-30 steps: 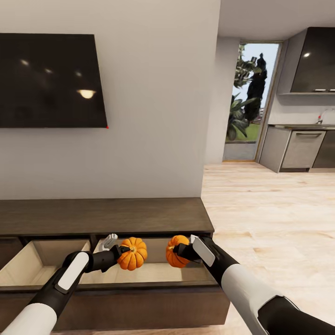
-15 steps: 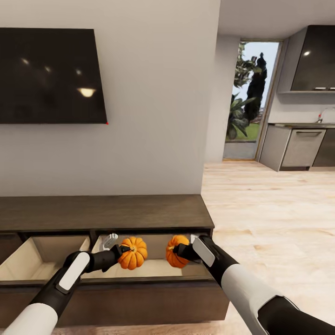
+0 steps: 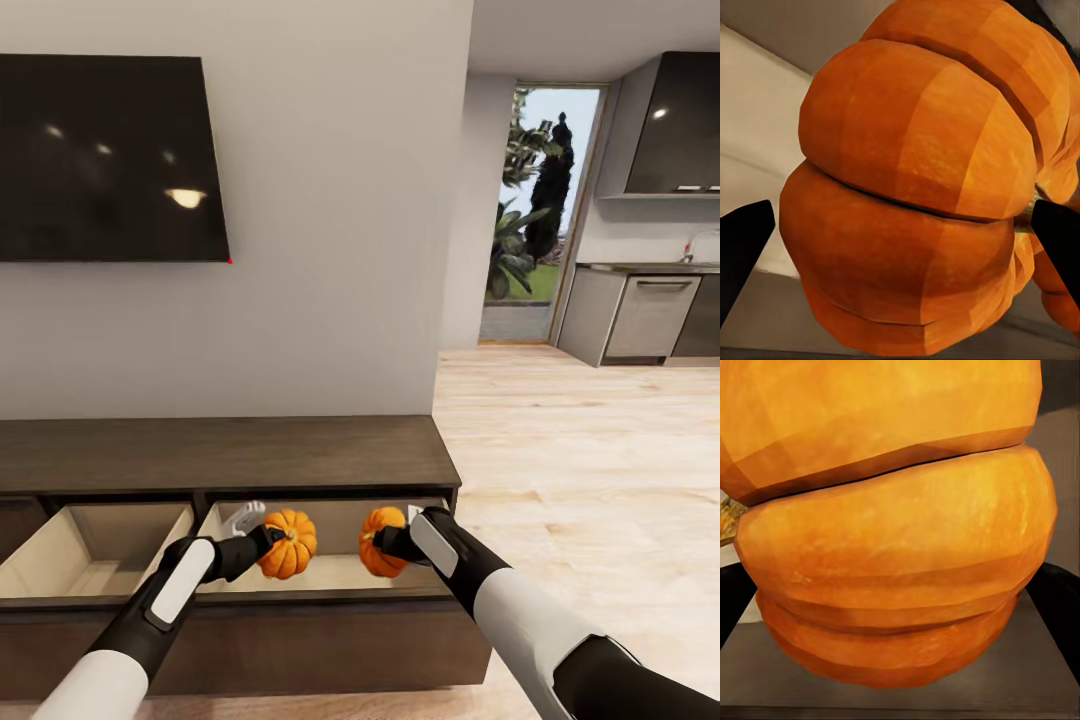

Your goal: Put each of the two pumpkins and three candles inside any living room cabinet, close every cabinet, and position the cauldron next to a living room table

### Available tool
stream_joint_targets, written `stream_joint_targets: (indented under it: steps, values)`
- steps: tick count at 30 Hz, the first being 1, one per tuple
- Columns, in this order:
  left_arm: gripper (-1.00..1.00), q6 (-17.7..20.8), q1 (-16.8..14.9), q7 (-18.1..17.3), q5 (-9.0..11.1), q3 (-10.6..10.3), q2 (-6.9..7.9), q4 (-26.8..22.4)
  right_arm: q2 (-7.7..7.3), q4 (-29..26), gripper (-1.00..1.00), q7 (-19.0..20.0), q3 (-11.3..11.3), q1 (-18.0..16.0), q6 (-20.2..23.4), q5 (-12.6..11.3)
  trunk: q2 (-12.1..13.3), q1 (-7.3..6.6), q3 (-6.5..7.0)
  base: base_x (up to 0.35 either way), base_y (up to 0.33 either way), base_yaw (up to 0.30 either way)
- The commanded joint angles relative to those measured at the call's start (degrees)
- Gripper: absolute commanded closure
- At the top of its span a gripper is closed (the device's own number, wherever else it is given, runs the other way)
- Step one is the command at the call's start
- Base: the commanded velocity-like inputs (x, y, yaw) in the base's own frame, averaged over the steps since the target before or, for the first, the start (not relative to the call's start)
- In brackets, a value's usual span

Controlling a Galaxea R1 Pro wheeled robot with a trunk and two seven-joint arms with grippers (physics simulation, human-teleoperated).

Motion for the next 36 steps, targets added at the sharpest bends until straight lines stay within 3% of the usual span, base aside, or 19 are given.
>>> stream_joint_targets:
  steps: [1, 6, 17, 22, 36]
  values:
    - [1.00, -0.2, 0.0, 0.6, 0.6, -0.2, 0.05, -0.1, -0.02, -0.1, 1.00, -0.6, 0.4, 0.0, 0.0, 0.0, 0.0, -0.01, -0.06, 0.000, 0.000, 0.000]
    - [1.00, -0.5, 0.0, 0.7, 0.6, -0.2, 0.03, 0.0, 0.27, -0.2, 1.00, -0.6, 0.4, 0.0, 0.0, 2.1, 0.0, -0.01, -0.06, 0.015, 0.000, 0.000]
    - [1.00, -0.5, 0.0, 0.7, 0.6, -0.3, 0.12, 0.0, 0.31, -0.1, 1.00, -1.0, 0.4, 0.0, 0.2, 2.2, 0.0, -0.01, -0.06, 0.060, 0.000, 0.000]
    - [1.00, -0.5, 0.0, 0.7, 0.6, -0.3, 0.12, 0.0, 0.27, -0.1, 1.00, -0.9, 0.4, 0.0, 0.1, 2.2, -0.1, 0.12, -1.17, 0.000, 0.000, 0.000]
    - [1.00, -0.4, 0.0, 0.7, 0.5, -0.3, 0.15, 0.2, 0.14, -0.9, 1.00, -0.9, 0.5, -0.1, 0.6, 2.3, -0.1, 0.12, -1.17, 0.002, 0.000, 0.000]
